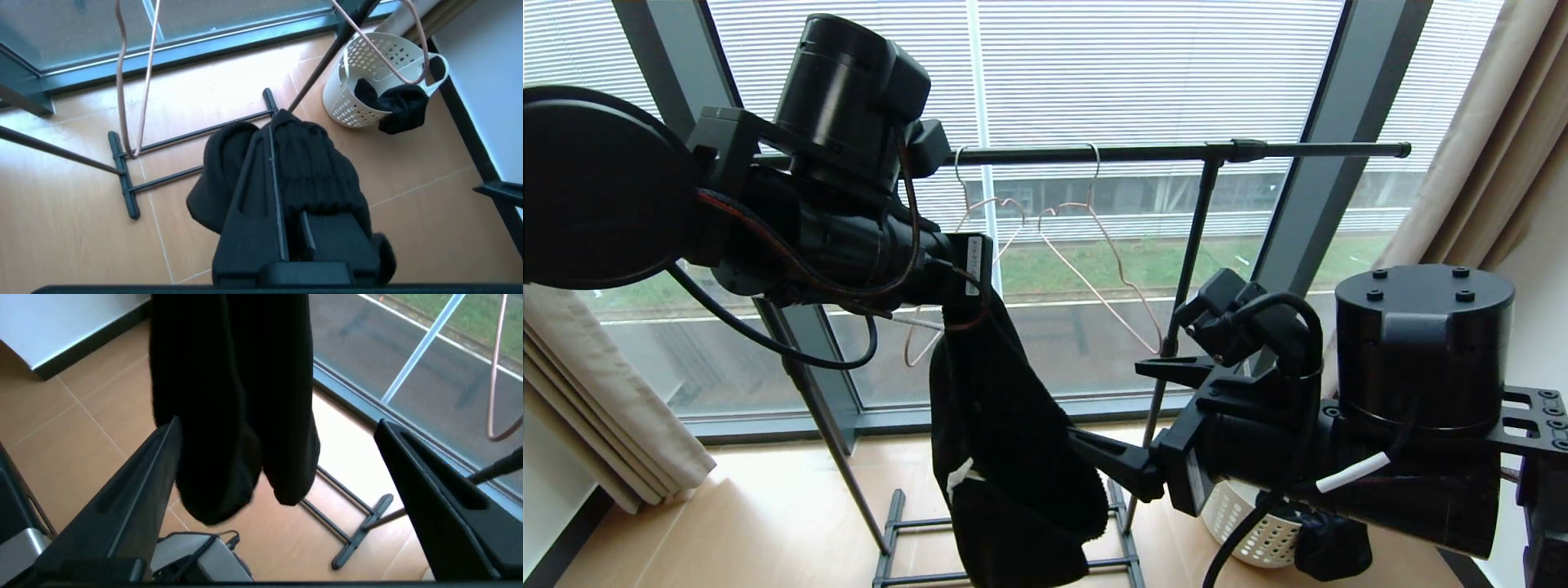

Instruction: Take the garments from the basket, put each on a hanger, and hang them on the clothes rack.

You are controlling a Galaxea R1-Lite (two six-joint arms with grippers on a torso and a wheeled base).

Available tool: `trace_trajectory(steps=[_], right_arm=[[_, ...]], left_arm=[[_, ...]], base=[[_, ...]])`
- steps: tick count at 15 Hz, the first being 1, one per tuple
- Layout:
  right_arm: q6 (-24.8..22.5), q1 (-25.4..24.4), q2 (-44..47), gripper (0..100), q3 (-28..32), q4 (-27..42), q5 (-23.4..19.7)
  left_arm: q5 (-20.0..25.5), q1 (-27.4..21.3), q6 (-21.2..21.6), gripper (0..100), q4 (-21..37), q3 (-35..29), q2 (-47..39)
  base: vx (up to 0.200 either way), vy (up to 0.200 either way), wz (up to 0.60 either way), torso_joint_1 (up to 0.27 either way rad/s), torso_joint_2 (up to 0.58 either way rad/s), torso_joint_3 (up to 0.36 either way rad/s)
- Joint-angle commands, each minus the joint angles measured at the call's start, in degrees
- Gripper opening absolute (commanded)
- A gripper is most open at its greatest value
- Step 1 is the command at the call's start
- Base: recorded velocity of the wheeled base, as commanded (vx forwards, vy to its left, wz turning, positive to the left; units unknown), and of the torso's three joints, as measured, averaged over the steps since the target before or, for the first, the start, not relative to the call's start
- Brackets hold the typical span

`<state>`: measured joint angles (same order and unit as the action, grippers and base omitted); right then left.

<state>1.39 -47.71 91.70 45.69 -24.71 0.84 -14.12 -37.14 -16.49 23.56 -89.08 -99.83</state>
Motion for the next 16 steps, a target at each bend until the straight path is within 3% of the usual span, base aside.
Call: trace_trajectory(steps=[1,8,16], right_arm=[[-0.07,-0.1,5.33,100,4.23,-0.07,0.21],[-1.13,3.07,14.91,100,6.25,-0.16,0.21],[-1.39,3.68,16.67,100,3.53,-0.16,0.3]], left_arm=[[-0.03,-1.35,-0.03,0,-0.01,0.04,0.25],[-0.47,-2.41,-0.12,0,-0.01,0.57,0.95],[-0.3,-2.49,-0.03,0,-0.19,2.94,2.97]], base=[[0.0,0.0,0.0,0.0,0.0,0.0],[0.0,0.0,0.0,0.0,0.0,0.0],[0.0,0.0,0.0,0.0,0.0,0.0]])
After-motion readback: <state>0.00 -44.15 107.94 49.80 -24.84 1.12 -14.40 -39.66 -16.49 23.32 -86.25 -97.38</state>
